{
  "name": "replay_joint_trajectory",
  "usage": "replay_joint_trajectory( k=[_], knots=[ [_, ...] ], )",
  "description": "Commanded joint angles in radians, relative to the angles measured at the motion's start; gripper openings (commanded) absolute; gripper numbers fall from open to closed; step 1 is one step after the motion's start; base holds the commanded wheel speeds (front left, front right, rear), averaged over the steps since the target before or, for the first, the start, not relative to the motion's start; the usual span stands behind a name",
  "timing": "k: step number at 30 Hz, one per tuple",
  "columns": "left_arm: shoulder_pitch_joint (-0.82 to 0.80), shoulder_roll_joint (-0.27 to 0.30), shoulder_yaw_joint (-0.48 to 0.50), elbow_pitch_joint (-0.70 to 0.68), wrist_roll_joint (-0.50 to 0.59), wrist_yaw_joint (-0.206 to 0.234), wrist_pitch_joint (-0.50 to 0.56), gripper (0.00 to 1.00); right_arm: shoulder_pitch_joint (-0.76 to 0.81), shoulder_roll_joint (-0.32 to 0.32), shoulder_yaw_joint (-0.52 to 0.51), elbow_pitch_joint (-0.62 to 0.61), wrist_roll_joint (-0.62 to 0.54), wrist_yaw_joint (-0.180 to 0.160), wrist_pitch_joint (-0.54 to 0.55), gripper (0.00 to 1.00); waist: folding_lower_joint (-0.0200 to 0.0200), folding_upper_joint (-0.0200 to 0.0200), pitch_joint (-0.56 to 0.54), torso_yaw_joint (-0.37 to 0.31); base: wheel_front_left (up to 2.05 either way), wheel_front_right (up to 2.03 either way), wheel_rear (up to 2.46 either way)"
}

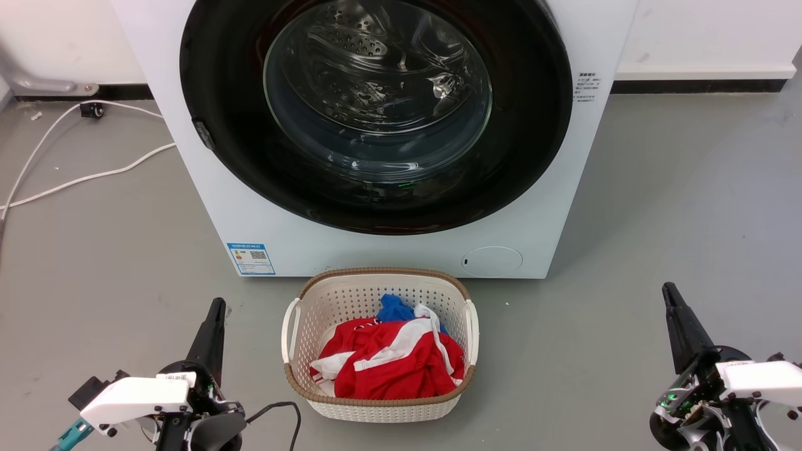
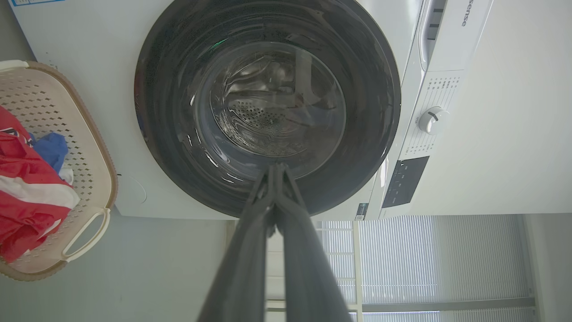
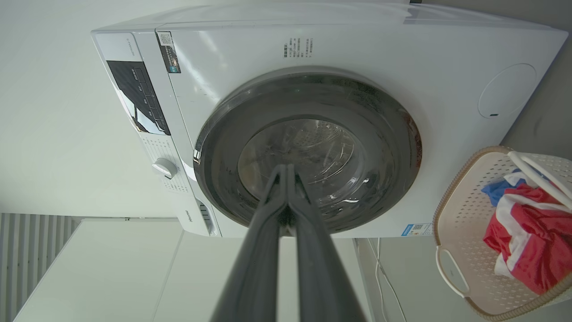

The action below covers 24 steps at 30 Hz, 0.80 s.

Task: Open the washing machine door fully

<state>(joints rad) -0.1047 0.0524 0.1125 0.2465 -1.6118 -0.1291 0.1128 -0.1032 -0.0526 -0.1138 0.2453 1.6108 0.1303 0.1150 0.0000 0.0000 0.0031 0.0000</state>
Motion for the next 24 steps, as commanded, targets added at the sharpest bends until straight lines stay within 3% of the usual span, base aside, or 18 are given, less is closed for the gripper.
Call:
replay_joint_trajectory(
  k=[1, 24],
  knots=[
    [-0.008, -0.002, 0.004, 0.0, 0.005, -0.003, 0.003, 0.0, -0.011, 0.003, -0.001, 0.001, -0.002, 0.001, 0.002, 0.0, 0.0, 0.0, 0.0, 0.0, 0.0, 0.0, 0.0],
    [-0.008, -0.002, 0.004, 0.0, 0.006, -0.003, 0.003, 0.0, -0.011, 0.003, -0.001, 0.001, -0.002, 0.001, 0.002, 0.0, 0.0, 0.0, 0.0, 0.0, 0.0, 0.0, 0.0]
  ],
)
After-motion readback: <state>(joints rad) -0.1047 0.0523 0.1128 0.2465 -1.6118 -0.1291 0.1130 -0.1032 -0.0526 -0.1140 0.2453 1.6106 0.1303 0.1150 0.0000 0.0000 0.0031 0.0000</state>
